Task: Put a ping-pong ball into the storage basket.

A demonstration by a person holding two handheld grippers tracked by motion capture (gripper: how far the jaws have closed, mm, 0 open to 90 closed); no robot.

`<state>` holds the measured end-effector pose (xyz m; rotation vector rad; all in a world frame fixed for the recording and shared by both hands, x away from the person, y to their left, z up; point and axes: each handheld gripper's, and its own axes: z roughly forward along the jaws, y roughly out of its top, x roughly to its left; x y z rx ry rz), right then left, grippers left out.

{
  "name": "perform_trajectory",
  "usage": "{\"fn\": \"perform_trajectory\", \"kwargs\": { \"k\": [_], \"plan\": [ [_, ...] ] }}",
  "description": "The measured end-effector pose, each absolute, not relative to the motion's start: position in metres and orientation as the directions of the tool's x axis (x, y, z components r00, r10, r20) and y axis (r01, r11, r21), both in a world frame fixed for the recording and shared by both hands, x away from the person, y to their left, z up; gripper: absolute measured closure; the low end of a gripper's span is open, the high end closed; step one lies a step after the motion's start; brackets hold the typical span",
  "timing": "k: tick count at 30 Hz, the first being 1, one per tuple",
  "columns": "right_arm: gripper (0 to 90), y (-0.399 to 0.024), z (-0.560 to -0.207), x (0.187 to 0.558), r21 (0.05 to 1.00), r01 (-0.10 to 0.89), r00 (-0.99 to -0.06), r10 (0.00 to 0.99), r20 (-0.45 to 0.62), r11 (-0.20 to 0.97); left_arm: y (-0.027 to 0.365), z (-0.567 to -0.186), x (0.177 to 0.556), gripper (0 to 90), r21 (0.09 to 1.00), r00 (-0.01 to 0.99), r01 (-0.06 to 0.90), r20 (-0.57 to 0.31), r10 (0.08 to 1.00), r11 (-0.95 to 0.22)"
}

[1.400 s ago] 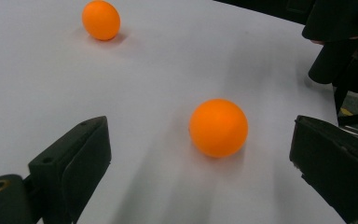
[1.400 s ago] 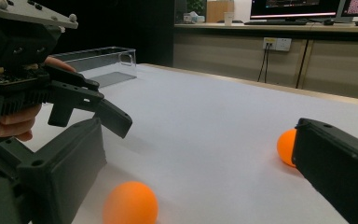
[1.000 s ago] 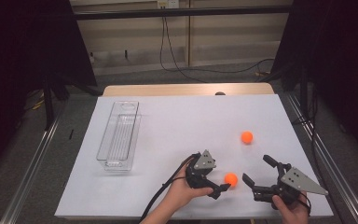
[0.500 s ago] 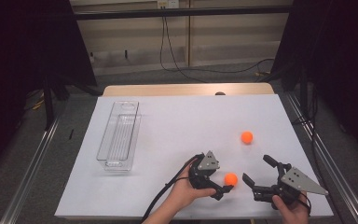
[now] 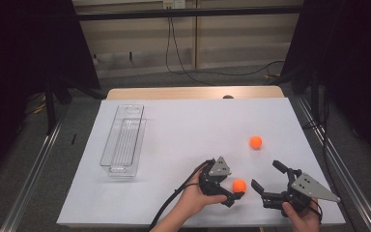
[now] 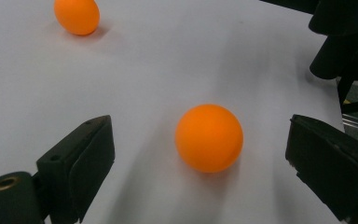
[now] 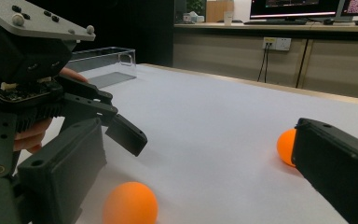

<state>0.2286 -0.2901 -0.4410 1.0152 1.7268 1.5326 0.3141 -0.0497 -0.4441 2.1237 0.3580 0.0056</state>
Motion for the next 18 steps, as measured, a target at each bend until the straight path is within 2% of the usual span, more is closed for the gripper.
{"fn": "perform_trajectory", "kwargs": {
  "k": [11,18],
  "plan": [
    [2.1,-0.2903,-0.4409,0.2286,0.989,0.146,-0.517,0.855,0.045,0.036,-0.0576,-0.4477,0.3145,8.9,0.814,0.96,0.239,-0.116,0.256,-0.529],
    [2.0,-0.2905,-0.4408,0.2284,0.989,0.145,-0.516,0.856,0.047,0.033,-0.06,-0.4495,0.3165,13.2,0.805,0.958,0.248,-0.122,0.259,-0.539]
  ]
}}
